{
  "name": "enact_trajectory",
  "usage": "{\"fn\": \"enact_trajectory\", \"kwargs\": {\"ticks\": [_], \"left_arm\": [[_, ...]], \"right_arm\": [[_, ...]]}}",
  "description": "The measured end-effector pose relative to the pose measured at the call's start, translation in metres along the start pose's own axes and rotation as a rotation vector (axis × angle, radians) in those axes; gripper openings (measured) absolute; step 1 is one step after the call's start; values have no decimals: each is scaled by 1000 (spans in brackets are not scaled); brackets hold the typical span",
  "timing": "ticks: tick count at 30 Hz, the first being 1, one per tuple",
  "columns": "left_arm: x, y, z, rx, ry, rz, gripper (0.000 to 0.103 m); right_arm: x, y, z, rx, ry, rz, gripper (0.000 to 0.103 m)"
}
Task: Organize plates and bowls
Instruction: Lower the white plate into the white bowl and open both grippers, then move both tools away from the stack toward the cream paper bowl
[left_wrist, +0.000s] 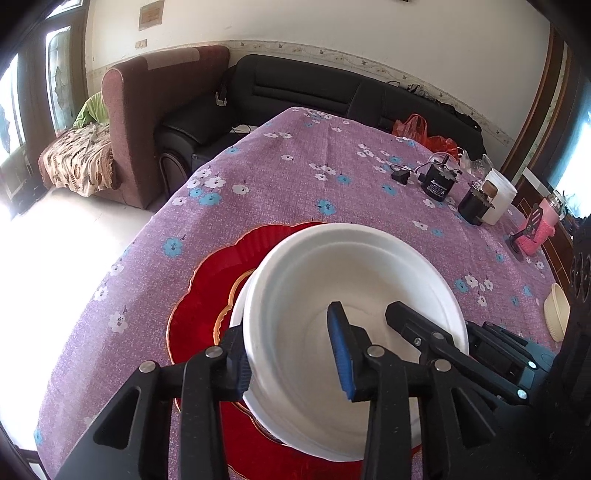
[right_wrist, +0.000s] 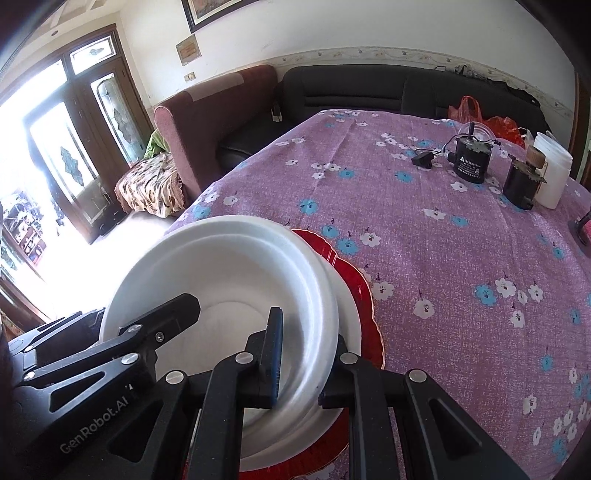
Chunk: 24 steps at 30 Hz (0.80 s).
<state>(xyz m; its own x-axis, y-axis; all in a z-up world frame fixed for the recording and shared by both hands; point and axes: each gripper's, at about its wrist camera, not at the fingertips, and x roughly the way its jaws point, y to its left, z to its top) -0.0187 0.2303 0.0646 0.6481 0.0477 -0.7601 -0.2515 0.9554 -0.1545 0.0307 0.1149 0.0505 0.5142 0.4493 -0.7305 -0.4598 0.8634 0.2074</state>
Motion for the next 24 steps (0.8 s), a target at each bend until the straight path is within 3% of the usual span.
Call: {"fn": "enact_trajectory", "kwargs": {"ticks": [6, 8, 10, 13, 15, 24], "left_arm": [[-10, 7, 1, -32, -7, -30, 42], [-14, 9, 1, -34, -21, -9, 48], [-22, 12, 1, -41, -51, 32, 63], [-36, 16, 1, -56, -90, 19, 74], [-44, 16, 0, -50, -111, 27, 75], [-81, -1, -10, 1, -182, 34, 81]], "right_arm": [[-3, -2, 2, 24, -16, 39, 22], [-7, -1, 3, 29, -30, 43, 26], [-11, -2, 4, 33, -51, 21, 39], [-18, -7, 6, 61, -72, 40, 54], [-24, -7, 5, 60, -91, 32, 59], [-56, -8, -3, 78, -140, 46, 65]]}}
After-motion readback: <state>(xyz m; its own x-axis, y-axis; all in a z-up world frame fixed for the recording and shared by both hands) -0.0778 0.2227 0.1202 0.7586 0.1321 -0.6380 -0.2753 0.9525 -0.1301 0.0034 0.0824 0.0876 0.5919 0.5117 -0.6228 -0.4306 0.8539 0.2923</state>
